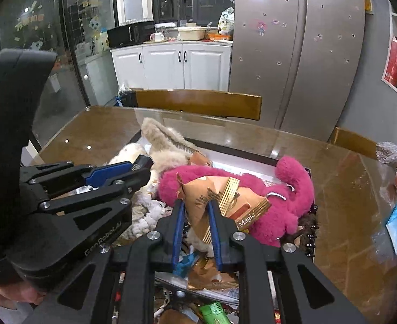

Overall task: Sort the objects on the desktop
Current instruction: 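Open both grippers to drop the box and snack into the tray, then move both grippers back toward the loose items on the table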

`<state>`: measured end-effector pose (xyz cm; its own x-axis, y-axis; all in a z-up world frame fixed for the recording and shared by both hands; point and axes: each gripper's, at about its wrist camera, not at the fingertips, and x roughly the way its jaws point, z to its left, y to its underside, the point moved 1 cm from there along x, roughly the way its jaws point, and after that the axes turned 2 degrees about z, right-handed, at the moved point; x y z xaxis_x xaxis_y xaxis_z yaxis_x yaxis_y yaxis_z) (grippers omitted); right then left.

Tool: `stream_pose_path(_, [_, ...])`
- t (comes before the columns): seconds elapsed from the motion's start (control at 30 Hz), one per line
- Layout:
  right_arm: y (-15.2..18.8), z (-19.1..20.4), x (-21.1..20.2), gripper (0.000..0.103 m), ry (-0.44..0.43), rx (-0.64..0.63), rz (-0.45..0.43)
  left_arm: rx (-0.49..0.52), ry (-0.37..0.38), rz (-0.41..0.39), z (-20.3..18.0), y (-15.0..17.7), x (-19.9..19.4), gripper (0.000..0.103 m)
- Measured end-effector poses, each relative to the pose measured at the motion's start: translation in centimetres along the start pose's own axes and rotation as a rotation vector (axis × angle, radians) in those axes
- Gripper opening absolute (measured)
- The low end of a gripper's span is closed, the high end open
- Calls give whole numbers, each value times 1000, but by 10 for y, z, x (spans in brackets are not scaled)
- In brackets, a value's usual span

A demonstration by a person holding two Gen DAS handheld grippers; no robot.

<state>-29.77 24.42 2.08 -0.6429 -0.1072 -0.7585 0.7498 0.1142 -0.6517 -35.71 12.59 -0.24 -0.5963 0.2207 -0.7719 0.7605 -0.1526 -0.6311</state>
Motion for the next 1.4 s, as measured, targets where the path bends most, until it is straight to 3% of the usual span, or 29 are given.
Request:
stream_pose_path(0.03, [-1, -1, -4, 21, -7, 10, -9, 2, -2, -1, 0, 0, -2, 29])
stream_pose_path(0.1, [-2, -5, -12, 28, -14, 24, -32, -30, -26, -18, 5, -1, -8, 75])
stream_pose_path(0.17, [-3, -10, -20, 39, 2, 45, -61, -52, -48, -69, 11, -2, -17, 88])
stream_pose_path(0.23, [-5, -16, -29, 69, 13, 55, -86, -57, -49, -88, 15, -2, -24, 88])
stream_pose_path(0.27, [-5, -19, -34, 72, 23, 59, -100, -52, -47, -85, 15, -3, -25, 88])
stream_pose_path(0.6, [-10, -21, -53, 72, 53, 53, -137, -5, -68, -94, 7, -1, -40, 88])
stream_pose_path(0.87, [-9, -5, -67, 75, 50, 12, -151, -33, -71, -118, 14, 14, -71, 89])
stream_pose_path(1.1, [6, 12, -95, 78, 68, -22, -183, -14, -104, -123, 13, 51, -103, 89])
stream_pose_path(1.3, [29, 10, -109, 79, 101, -33, -173, -63, -44, -106, 8, 99, -123, 90])
stream_pose_path(1.4, [44, 1, -116, 79, 103, -28, -166, -56, -47, -82, -1, 125, -126, 90])
